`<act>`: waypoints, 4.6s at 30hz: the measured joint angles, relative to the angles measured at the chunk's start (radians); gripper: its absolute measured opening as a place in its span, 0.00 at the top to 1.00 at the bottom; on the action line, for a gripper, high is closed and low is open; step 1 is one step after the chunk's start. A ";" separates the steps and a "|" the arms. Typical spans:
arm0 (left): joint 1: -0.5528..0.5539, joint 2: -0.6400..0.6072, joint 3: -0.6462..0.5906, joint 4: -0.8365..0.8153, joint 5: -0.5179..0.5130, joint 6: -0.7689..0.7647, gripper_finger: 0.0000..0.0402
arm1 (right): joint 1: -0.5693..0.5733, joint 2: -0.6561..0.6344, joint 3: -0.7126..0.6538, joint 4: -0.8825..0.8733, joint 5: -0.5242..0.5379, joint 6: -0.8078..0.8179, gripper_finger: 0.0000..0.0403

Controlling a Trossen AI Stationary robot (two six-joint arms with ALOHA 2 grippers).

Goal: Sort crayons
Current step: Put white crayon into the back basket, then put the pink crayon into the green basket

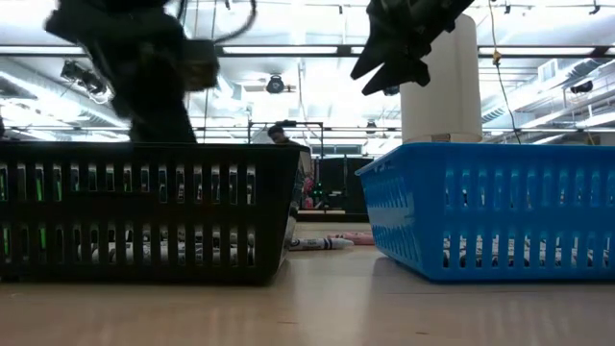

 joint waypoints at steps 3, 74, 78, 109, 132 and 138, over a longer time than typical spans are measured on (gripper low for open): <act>0.032 0.060 0.000 0.089 0.000 0.103 0.64 | 0.000 0.000 0.000 -0.001 0.001 0.002 0.44; -0.137 0.228 -0.002 0.448 0.253 0.141 0.95 | -0.013 -0.001 0.000 0.012 0.025 -0.003 0.44; -0.137 0.228 -0.002 0.447 0.252 0.134 0.95 | -0.012 -0.001 0.000 0.012 0.015 -0.002 0.44; -0.142 0.220 -0.002 0.509 0.235 0.152 0.68 | -0.011 -0.002 0.000 0.015 -0.010 0.001 0.44; 0.097 0.219 0.015 0.531 0.230 0.161 0.68 | 0.002 -0.002 0.000 -0.008 -0.012 0.046 0.44; 0.114 0.219 0.061 0.444 0.230 0.185 0.68 | 0.052 0.055 0.000 -0.129 -0.179 -0.005 0.45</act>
